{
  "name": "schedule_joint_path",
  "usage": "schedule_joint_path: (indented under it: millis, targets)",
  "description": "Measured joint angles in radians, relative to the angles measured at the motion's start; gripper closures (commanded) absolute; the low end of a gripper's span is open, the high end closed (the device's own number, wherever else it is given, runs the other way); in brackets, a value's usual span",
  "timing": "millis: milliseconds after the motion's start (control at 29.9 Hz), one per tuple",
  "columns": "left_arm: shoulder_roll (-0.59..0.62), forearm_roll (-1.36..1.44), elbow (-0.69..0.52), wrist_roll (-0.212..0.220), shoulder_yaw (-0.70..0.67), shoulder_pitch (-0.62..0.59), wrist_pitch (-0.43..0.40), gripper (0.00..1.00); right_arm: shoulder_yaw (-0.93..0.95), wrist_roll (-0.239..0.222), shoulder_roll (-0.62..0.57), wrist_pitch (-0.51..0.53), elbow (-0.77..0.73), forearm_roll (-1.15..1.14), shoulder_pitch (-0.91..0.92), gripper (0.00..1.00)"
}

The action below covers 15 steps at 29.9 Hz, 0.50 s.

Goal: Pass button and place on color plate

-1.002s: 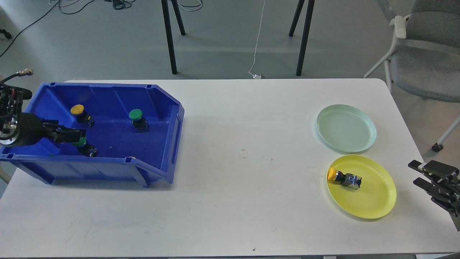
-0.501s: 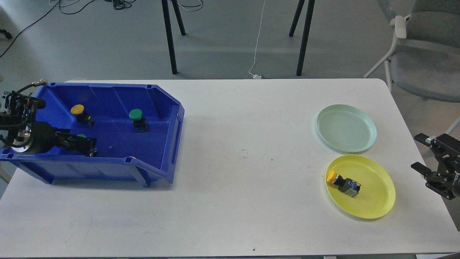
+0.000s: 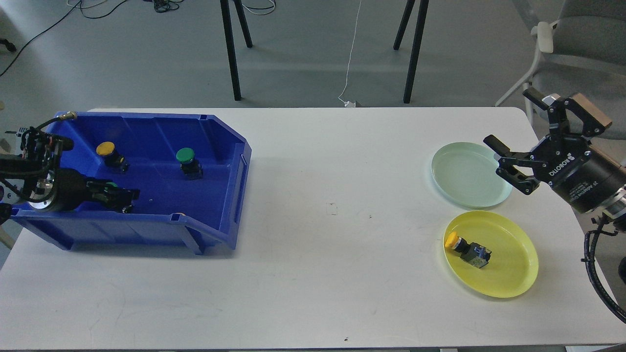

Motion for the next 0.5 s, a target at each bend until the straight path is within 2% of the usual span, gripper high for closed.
schedule_joint_path:
  millis: [33,100,134,501]
  targets:
    - [0.000,0.000,0.001,0.000,0.000,0.000,0.000,0.54,0.000,0.000,0.003,0.000,0.000,0.000,0.002,0.01]
    - [0.003,0.000,0.001,0.000,0.000,0.000,0.000,0.86,0.000,0.000,0.005,0.000,0.000,0.000,0.004,0.01]
    - [0.003,0.000,0.002,0.000,-0.001,0.000,0.000,0.95,0.000,0.000,0.006,0.001,0.000,0.000,0.005,0.01]
    - [0.010,-0.034,-0.006,0.000,-0.013,-0.024,-0.005,0.96,0.002,0.000,0.005,0.002,0.015,0.000,0.005,0.01]
